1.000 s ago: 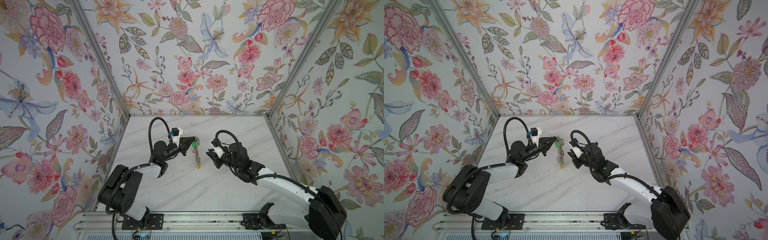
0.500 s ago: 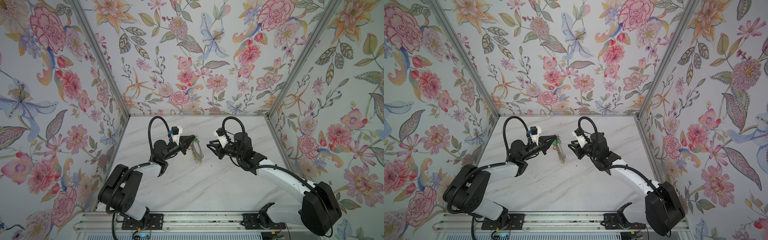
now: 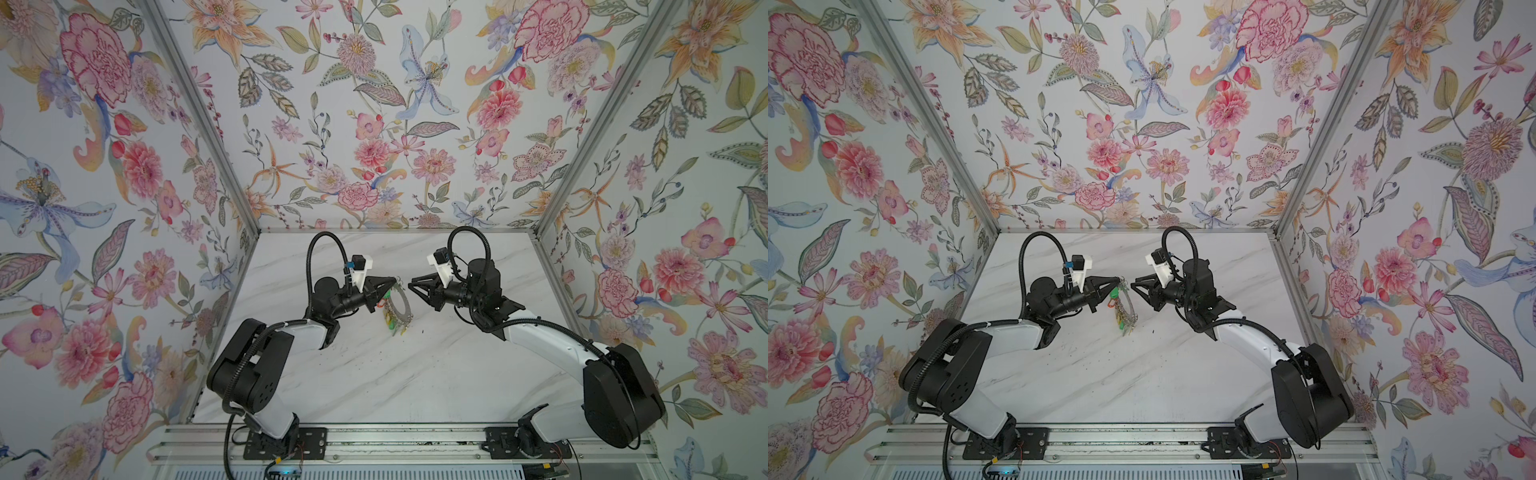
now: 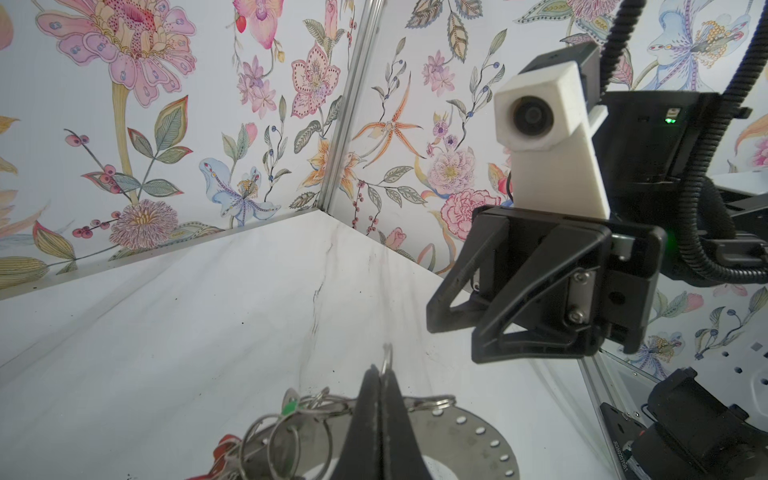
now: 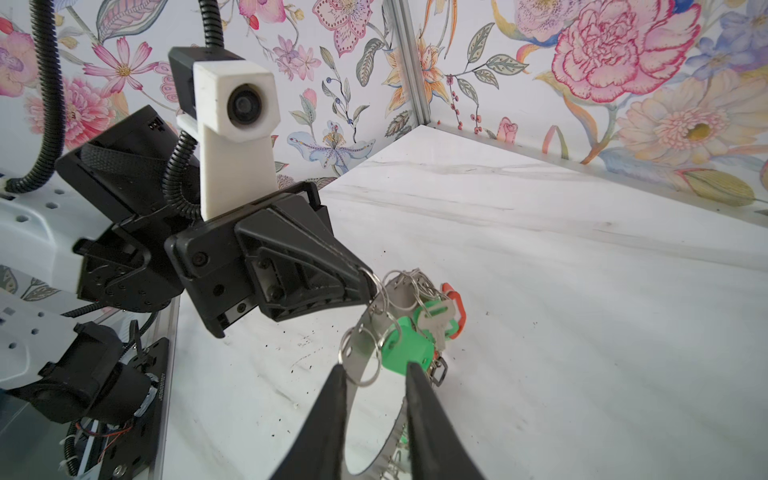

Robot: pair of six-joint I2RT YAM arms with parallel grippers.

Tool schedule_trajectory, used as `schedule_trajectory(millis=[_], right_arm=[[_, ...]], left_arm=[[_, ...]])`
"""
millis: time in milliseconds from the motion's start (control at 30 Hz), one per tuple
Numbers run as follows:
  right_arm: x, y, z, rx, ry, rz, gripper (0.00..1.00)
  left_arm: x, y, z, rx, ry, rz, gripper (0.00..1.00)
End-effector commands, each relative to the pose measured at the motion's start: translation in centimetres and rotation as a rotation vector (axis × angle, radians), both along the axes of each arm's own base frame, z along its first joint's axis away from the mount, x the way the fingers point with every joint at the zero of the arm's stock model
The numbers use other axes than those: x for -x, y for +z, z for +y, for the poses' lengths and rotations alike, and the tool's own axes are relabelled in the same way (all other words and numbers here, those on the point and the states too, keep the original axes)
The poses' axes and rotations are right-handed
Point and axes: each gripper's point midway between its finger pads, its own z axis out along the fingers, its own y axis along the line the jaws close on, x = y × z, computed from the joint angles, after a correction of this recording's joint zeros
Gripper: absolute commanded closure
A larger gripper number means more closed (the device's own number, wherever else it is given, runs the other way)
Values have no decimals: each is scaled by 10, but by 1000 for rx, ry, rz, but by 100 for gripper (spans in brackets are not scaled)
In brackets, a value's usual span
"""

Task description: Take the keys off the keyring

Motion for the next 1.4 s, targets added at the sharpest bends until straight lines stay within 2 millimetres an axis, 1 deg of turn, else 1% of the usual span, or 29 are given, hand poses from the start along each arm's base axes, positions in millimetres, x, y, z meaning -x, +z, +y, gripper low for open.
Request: schedule_trajectory(millis=[0, 133, 367, 467, 500, 600, 700, 833, 933, 1067, 1133, 1167, 1233, 1267, 1367], right_arm=[[-3, 22, 10, -76, 46, -29, 74], [-7, 12, 11, -63, 48, -6, 74], [-5, 13, 17, -88, 80, -1, 74], [-5, 12, 20, -93, 99, 10, 74], [-4, 11, 21, -94, 108, 15, 75], [-3, 9, 21, -101, 111, 16, 84], [-2, 10, 22, -104, 119, 23, 88], [0, 12, 20, -105, 111, 8, 97], [1, 15, 18, -97, 106, -1, 100], [2, 14, 16, -82, 95, -4, 100], [3, 16, 15, -77, 93, -9, 100], [3, 16, 14, -72, 89, -14, 100], [2, 15, 13, -49, 76, -20, 100], [2, 12, 12, -20, 69, -13, 100], [0, 3, 9, 109, 23, -40, 100]], left_arm=[[7, 36, -8, 55, -55, -104, 100], [7, 37, -10, 55, -64, -107, 100], [8, 33, -19, 52, -104, -92, 100], [9, 35, -21, 59, -111, -90, 100], [9, 34, -21, 59, -113, -91, 100], [9, 36, -21, 62, -114, -89, 100], [10, 35, -20, 62, -110, -92, 100], [9, 34, -21, 67, -113, -82, 100], [7, 29, -20, 58, -103, -77, 100], [7, 28, -20, 57, -100, -73, 100], [5, 24, -20, 39, -89, -71, 100], [4, 23, -20, 29, -85, -68, 96], [2, 21, -19, 11, -71, -69, 82], [1, 19, -17, -7, -54, -69, 76], [-6, 10, -13, -99, 4, -76, 65]])
